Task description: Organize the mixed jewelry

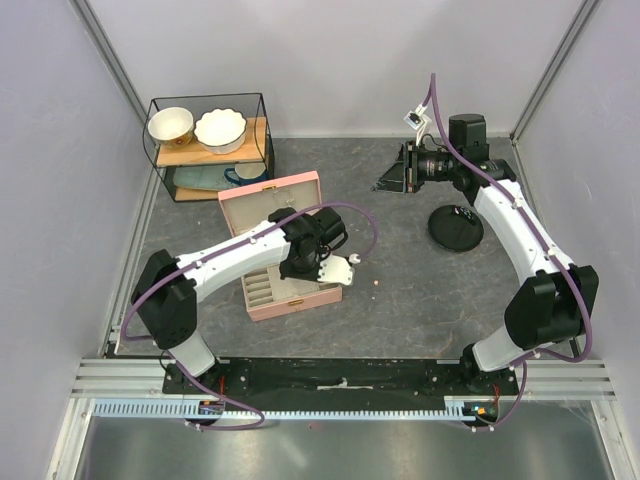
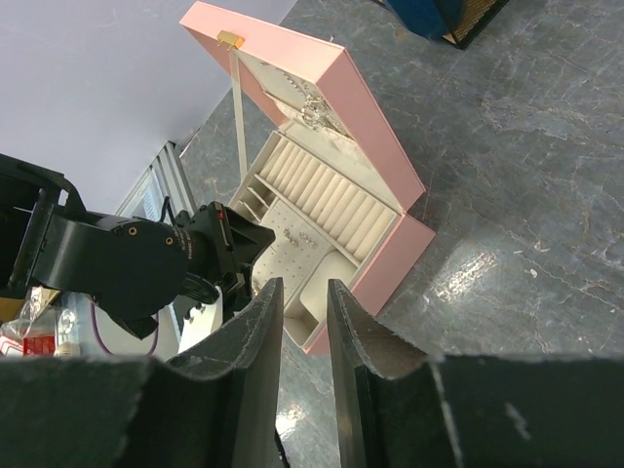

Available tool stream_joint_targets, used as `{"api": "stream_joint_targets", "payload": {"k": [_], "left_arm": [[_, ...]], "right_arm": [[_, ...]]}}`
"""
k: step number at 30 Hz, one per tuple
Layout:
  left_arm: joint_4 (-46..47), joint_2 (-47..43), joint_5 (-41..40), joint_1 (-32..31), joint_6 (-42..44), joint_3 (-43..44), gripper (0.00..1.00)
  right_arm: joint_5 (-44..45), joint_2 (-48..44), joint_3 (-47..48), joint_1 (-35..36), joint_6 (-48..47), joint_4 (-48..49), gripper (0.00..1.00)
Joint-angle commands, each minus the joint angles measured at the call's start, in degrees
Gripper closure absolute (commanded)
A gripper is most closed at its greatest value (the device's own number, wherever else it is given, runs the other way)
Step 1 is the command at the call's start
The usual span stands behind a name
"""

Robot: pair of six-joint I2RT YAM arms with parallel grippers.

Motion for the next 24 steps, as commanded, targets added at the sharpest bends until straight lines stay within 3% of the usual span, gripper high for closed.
{"api": "stream_joint_targets", "payload": {"k": [1, 24], "left_arm": [[-0.9, -1.66, -0.22, -0.52, 0.3, -0.81, 0.98], [1.12, 0.53, -0.31, -0.52, 0.65, -0.37, 0.98]], "right_arm": [[-0.22, -0.49, 0.03, -0.31, -1.29, 0.77, 0.68], [-0.57, -0.49, -0.14, -0.22, -1.56, 0.68, 0.68]]}}
